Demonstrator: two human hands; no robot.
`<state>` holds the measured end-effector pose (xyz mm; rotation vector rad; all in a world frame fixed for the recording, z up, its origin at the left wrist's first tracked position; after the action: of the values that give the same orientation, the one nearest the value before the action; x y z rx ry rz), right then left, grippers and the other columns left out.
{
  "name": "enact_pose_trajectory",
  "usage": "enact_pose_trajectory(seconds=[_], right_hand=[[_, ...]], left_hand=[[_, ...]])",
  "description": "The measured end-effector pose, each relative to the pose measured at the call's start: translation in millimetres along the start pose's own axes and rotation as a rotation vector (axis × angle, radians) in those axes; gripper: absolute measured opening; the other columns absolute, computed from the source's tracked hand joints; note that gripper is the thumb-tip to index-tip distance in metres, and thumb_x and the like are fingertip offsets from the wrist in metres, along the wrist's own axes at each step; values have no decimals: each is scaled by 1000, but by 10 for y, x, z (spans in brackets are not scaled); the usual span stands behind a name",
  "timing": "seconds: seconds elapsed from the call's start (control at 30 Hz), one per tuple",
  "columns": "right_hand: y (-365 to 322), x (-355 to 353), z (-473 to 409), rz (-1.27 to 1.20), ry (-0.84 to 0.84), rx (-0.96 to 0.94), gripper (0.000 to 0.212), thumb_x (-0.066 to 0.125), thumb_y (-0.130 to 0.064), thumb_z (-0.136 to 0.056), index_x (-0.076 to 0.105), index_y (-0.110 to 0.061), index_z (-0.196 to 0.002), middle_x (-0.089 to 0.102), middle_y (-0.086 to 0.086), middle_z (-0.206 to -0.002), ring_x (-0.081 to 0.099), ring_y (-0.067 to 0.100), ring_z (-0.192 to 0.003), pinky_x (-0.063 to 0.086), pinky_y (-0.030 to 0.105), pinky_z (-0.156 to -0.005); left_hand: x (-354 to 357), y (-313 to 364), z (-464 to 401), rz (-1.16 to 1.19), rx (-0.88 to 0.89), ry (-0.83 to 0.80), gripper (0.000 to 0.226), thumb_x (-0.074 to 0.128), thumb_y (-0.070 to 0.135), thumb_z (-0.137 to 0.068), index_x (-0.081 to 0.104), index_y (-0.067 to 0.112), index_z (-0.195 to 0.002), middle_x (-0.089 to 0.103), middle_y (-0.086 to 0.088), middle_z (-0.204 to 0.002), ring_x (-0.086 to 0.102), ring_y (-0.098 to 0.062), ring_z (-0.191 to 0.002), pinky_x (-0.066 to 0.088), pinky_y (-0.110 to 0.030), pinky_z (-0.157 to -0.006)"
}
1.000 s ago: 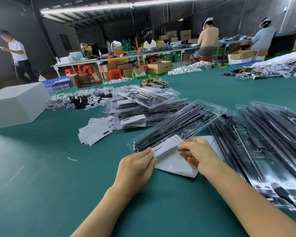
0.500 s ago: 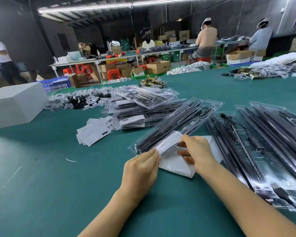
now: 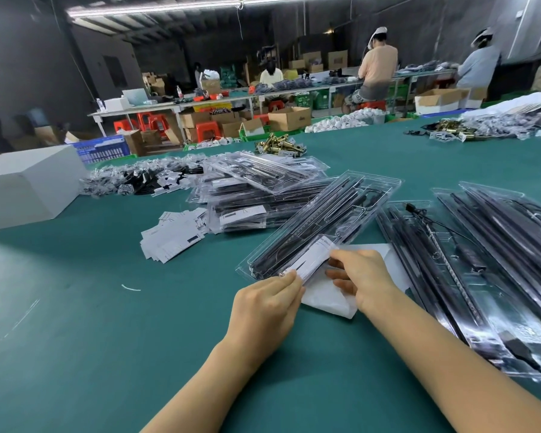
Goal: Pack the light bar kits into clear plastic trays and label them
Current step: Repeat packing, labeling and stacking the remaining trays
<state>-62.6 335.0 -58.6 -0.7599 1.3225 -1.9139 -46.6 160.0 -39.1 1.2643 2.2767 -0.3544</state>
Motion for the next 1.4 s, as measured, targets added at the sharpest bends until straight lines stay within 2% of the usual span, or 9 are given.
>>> enact_pose_trajectory(seconds=[0.2, 0.3, 0.4, 0.63, 0.83, 0.93, 1.0, 1.1, 1.4], right_hand=[[-1, -73, 2, -169, -7, 28, 10, 58, -3, -88, 65, -2, -81, 66, 11, -69, 62, 15, -46, 52, 19, -42], [12, -64, 3, -30, -59, -43, 20, 68, -22, -87, 64, -2, -86, 66, 10, -74, 63, 17, -56, 55, 26, -55], [5, -9, 50, 221, -82, -161, 34, 78, -33, -77, 60, -5, -81, 69, 9, -69, 65, 16, -57, 52, 27, -53], [-26, -2, 110, 49, -68, -168, 30, 74, -9, -81, 44, -11, -84, 61, 13, -77, 60, 17, -54, 49, 24, -47], [-167, -12, 192, -264, -95, -235, 26, 67, -3, -85, 45, -11, -97, 64, 10, -81, 63, 13, -52, 50, 19, -46], [-205, 32, 215, -339, -150, -258, 25, 64, 1, -87, 44, -11, -97, 63, 11, -85, 64, 12, -53, 51, 20, -47], [-179, 78, 226, -376, -199, -246, 26, 63, 2, -87, 43, -10, -98, 63, 13, -89, 65, 14, -56, 52, 21, -48], [-126, 131, 226, -401, -248, -218, 26, 63, 1, -87, 42, -11, -98, 64, 14, -90, 66, 16, -56, 51, 20, -47], [18, 223, 225, -359, -249, -193, 28, 64, 0, -87, 42, -12, -100, 67, 10, -94, 67, 15, -56, 51, 21, -46]], left_hand=[[7, 27, -21, -41, 1, -128, 4, 75, 15, -78, 75, 11, -80, 73, 4, -91, 66, -18, -61, 49, -26, -42], [23, 32, -15, -39, -34, -209, 8, 77, 17, -78, 72, 13, -77, 67, 0, -91, 62, -20, -57, 45, -29, -36], [12, 19, -10, -38, -59, -232, 10, 75, 21, -81, 70, 13, -77, 59, -1, -83, 58, -20, -56, 41, -28, -35], [-62, -10, -20, -11, -48, -51, 21, 61, 36, -88, 77, 23, -83, 54, 5, -71, 49, -18, -64, 41, -26, -42], [-180, -201, -9, 234, -573, 237, 15, 71, 41, -79, 73, 27, -83, 50, 5, -92, 47, -15, -89, 36, -14, -84], [-42, -330, 58, 772, -1032, 163, 29, 77, 30, -78, 58, 23, -97, 58, 2, -102, 64, -11, -83, 51, -18, -76], [89, -297, 75, 1123, -1190, 49, 31, 74, 27, -74, 63, 9, -96, 67, -9, -94, 69, -17, -76, 56, -25, -73], [155, -240, 94, 1233, -1243, 1, 21, 68, 19, -85, 67, -1, -91, 70, -13, -83, 70, -23, -77, 57, -27, -71], [133, -261, 165, 986, -1318, 63, 20, 51, 13, -99, 60, -4, -92, 67, -10, -79, 71, -21, -69, 56, -24, -63]])
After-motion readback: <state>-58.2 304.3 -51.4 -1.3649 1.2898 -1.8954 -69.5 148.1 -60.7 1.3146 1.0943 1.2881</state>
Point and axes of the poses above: each hand's wrist, its own z-axis away from the middle knuckle, its own x-axis out of the palm, y = z × x, the point moved 4 cm from there along -z, towards the middle knuckle
